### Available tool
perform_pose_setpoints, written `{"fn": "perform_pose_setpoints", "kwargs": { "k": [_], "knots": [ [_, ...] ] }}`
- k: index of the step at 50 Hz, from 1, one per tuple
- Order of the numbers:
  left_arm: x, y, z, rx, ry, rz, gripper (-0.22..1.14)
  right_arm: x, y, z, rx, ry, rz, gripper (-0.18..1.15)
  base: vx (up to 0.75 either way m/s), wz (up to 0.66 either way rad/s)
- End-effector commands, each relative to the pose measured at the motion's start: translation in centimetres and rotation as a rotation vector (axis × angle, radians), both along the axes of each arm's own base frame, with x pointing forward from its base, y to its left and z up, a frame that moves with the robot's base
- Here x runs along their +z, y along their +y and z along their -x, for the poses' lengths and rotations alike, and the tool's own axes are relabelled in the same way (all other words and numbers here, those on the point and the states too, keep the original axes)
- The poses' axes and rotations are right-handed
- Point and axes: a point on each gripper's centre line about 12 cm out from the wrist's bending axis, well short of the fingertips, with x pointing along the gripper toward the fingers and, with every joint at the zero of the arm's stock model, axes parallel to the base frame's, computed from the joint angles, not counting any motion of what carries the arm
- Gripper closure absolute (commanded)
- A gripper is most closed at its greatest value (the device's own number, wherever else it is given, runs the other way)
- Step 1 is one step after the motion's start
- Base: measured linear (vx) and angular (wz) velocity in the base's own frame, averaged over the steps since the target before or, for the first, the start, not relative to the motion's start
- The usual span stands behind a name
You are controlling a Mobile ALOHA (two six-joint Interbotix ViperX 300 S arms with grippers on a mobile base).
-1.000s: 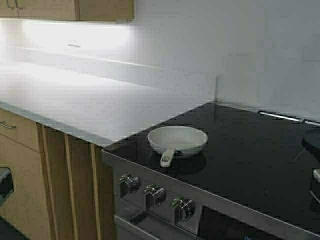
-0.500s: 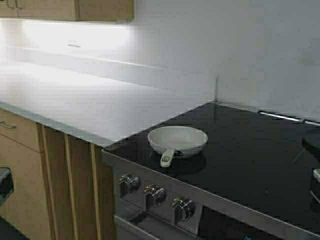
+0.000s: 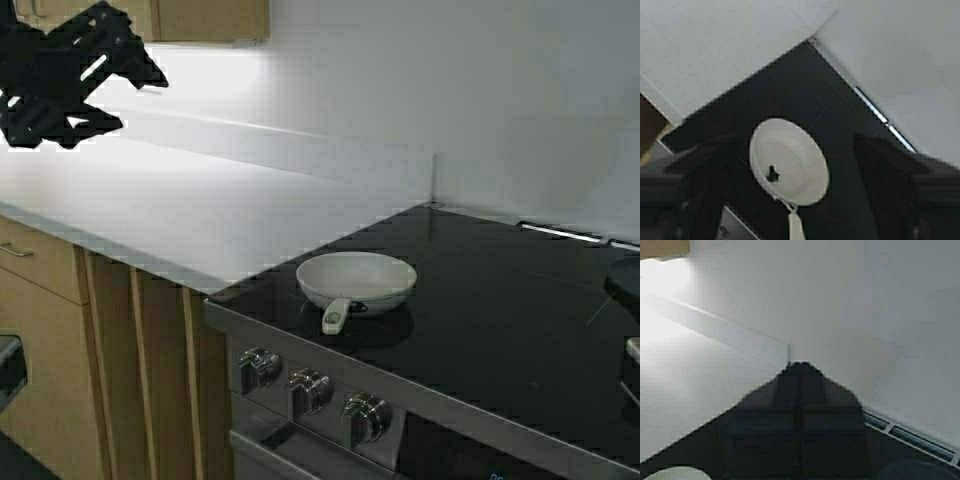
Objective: Wash the pan
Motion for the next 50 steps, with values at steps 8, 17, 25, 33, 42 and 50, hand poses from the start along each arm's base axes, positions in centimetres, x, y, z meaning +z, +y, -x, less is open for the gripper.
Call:
{"fn": "perform_pose_setpoints", "kwargs": {
  "k": [8, 17, 25, 33, 42, 50],
  "knots": [
    [-4.8, -1.6, -2.0, -0.074, 0.076, 0.074, -0.08, 0.1, 0.0, -0.2, 0.002, 0.002, -0.002, 0.91, 0.00, 0.00],
    [-8.9, -2.8, -3.2, -0.128, 0.135, 0.194, -0.08, 0.0, 0.0, -0.3, 0.002, 0.005, -0.001, 0.91, 0.00, 0.00],
    [-12.9, -4.0, -4.1, -0.178, 0.195, 0.323, -0.08, -0.1, 0.0, -0.3, 0.002, 0.009, -0.001, 0.91, 0.00, 0.00],
    [-16.0, -5.1, -4.5, -0.234, 0.238, 0.425, -0.08, -0.1, 0.0, -0.3, 0.002, 0.009, 0.000, 0.91, 0.00, 0.00],
    [-18.3, -6.1, -4.6, -0.267, 0.280, 0.474, -0.08, -0.2, 0.0, -0.3, 0.002, 0.014, 0.000, 0.91, 0.00, 0.00],
    [-19.4, -7.2, -5.2, -0.291, 0.311, 0.517, -0.08, -0.3, 0.0, -0.3, 0.002, 0.015, 0.000, 0.91, 0.00, 0.00]
  ]
}}
